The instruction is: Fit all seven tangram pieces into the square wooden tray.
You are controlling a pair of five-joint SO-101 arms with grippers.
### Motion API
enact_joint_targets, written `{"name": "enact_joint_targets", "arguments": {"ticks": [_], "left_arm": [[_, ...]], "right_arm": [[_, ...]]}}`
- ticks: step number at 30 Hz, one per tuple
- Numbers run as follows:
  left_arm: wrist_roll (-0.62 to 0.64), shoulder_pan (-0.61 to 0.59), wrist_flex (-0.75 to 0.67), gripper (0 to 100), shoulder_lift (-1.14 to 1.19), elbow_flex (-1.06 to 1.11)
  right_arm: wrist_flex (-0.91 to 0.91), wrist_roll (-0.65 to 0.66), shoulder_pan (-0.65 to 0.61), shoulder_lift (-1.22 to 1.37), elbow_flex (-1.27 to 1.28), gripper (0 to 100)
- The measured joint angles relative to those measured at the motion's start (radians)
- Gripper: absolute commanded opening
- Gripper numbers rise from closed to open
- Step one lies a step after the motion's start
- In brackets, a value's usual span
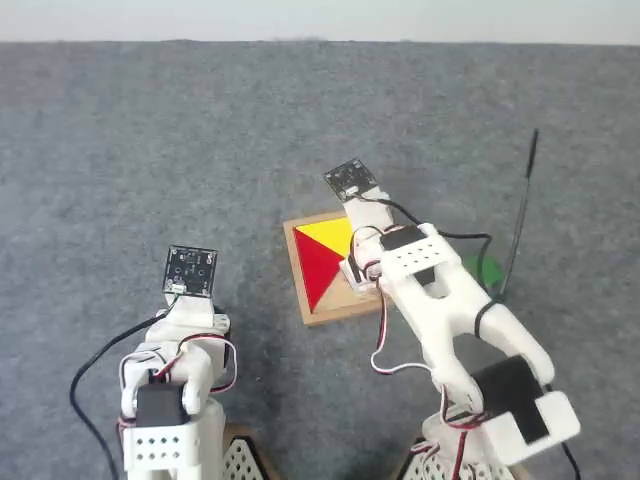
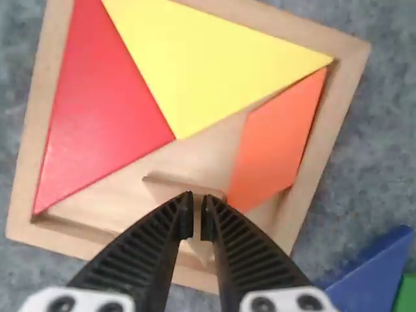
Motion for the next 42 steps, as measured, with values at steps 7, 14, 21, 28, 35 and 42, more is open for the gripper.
{"name": "enact_joint_targets", "arguments": {"ticks": [7, 14, 21, 28, 35, 42], "left_arm": [[0.000, 0.000, 0.000, 2, 0.000, 0.000], [0.000, 0.000, 0.000, 2, 0.000, 0.000], [0.000, 0.000, 0.000, 2, 0.000, 0.000], [0.000, 0.000, 0.000, 2, 0.000, 0.000], [0.000, 0.000, 0.000, 2, 0.000, 0.000], [0.000, 0.000, 0.000, 2, 0.000, 0.000]], "right_arm": [[0.000, 0.048, -0.031, 0.057, -0.058, 3.7], [-0.003, 0.127, -0.100, 0.061, -0.064, 3.7], [0.002, 0.133, -0.087, -0.048, 0.015, 3.7], [0.003, 0.140, -0.091, -0.295, 0.184, 3.7], [0.003, 0.140, -0.091, -0.288, 0.189, 3.7], [0.003, 0.138, -0.089, -0.149, 0.173, 3.7]]}}
